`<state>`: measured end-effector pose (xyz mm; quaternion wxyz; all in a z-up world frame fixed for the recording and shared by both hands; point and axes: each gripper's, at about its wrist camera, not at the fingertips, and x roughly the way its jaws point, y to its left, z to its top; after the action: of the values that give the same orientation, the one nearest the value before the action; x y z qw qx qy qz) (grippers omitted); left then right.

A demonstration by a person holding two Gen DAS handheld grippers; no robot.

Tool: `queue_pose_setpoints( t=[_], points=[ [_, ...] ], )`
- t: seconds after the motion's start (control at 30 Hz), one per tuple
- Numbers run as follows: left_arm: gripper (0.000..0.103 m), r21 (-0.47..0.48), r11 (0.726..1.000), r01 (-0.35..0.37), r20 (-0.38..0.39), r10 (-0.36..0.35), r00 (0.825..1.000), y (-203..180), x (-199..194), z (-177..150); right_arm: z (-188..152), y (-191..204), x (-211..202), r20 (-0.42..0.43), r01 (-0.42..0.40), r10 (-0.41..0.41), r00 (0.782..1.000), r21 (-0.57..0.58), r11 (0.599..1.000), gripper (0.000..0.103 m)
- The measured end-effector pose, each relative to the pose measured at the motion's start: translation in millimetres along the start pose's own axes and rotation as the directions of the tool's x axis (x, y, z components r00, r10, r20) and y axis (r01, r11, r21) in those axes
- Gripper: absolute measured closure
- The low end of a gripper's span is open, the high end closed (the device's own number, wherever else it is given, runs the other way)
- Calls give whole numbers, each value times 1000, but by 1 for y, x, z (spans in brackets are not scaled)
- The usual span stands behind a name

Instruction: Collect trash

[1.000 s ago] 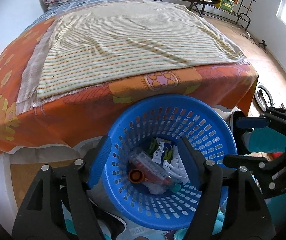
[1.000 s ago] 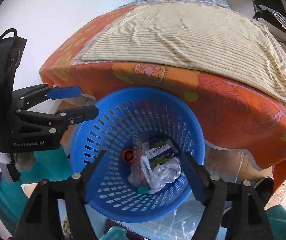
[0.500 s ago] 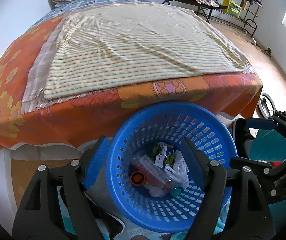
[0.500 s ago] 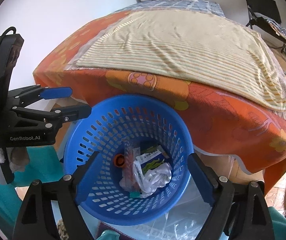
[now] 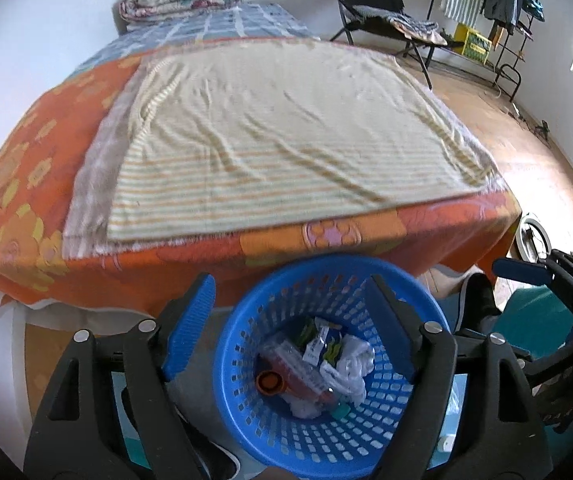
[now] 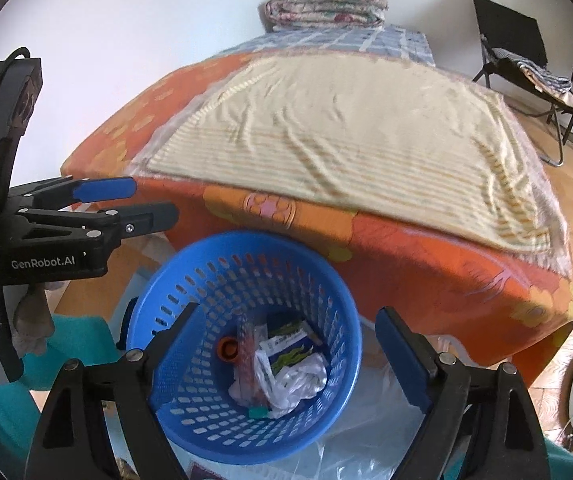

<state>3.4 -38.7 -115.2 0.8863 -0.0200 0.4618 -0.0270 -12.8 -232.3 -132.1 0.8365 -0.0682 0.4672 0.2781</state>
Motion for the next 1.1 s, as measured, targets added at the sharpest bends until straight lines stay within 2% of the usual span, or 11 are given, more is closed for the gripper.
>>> queue_pose_setpoints(
  t=[0.3,0.5,0.57,0.6,0.67,0.7,0.8,0.9,1.1],
  points=[
    [19,-46,999,5,96,-1,995,0,-28,29,19,-16,-20,60,-18,14,998,61,998,14],
    [19,-75,997,23,170,-10,985,-1,-50,51,36,-30,-38,134,-30,16,991,107,994,11],
    [19,-80,997,25,188,-10,982,-2,-56,57,41,-34,-45,159,-29,9,987,120,992,8],
    [19,-82,996,22,198,-6,980,-3,-59,60,44,-35,-49,177,-31,8,984,127,991,1],
    [19,-86,996,14,216,5,976,-5,-65,65,47,-39,-58,221,-33,2,975,138,990,0],
    [18,-88,996,11,224,9,974,-5,-67,67,49,-40,-62,233,-29,-5,972,141,990,0],
    [2,-91,996,3,254,21,967,-7,-73,71,55,-43,-69,269,-20,-21,963,147,989,0],
    [2,-88,996,-8,288,33,957,-11,-78,75,59,-47,-73,290,-27,-20,957,158,987,0],
    [1,-82,996,-17,298,41,954,-17,-81,81,63,-51,-72,300,-37,-15,954,167,985,0]
  ],
)
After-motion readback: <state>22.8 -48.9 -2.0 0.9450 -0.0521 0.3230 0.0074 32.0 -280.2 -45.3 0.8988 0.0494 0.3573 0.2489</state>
